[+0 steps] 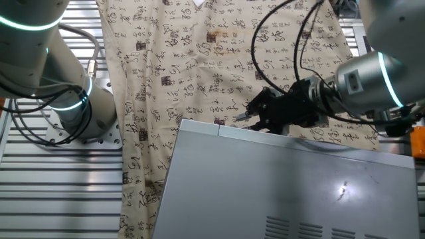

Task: Open the microwave door

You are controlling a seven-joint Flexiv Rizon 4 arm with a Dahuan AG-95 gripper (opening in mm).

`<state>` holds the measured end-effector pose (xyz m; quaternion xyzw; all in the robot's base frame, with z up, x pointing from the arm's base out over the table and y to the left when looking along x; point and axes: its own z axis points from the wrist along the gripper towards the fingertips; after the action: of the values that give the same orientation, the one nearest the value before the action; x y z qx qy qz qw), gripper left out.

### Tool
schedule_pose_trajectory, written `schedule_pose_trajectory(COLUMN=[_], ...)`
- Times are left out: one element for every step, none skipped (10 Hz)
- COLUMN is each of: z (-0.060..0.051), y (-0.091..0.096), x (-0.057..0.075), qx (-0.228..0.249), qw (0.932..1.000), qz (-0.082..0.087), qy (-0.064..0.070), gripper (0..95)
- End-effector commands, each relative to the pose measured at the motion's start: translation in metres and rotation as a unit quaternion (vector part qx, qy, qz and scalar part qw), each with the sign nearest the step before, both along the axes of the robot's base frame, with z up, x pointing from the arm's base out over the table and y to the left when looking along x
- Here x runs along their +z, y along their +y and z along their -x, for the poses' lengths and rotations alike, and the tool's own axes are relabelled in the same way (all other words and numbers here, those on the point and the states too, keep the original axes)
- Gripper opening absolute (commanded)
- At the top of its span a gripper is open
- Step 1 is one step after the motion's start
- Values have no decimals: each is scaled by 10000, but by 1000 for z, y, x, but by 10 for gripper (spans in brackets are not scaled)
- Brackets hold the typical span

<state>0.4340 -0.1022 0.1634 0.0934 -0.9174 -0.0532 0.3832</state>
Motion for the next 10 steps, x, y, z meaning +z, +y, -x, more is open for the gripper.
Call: schedule_pose_trajectory(z=[0, -3, -4, -4, -4, -4, -4, -4, -4, -3], y=[-4, -3, -2, -2, -2, -2, -2, -2, -3, -3], x=[0, 1, 0, 0, 0, 1, 1, 1, 1, 2], qx=[25, 60, 126, 243, 425, 425, 441, 475, 504, 527], qw=[10000, 10000, 9999, 9996, 9987, 9987, 9986, 9985, 9983, 9980], qz=[28, 60, 93, 139, 274, 273, 275, 275, 277, 269], qy=[-1, 0, -9, -37, -58, -56, -19, 51, 120, 217], gripper=[190, 190, 190, 190, 190, 190, 190, 190, 190, 190])
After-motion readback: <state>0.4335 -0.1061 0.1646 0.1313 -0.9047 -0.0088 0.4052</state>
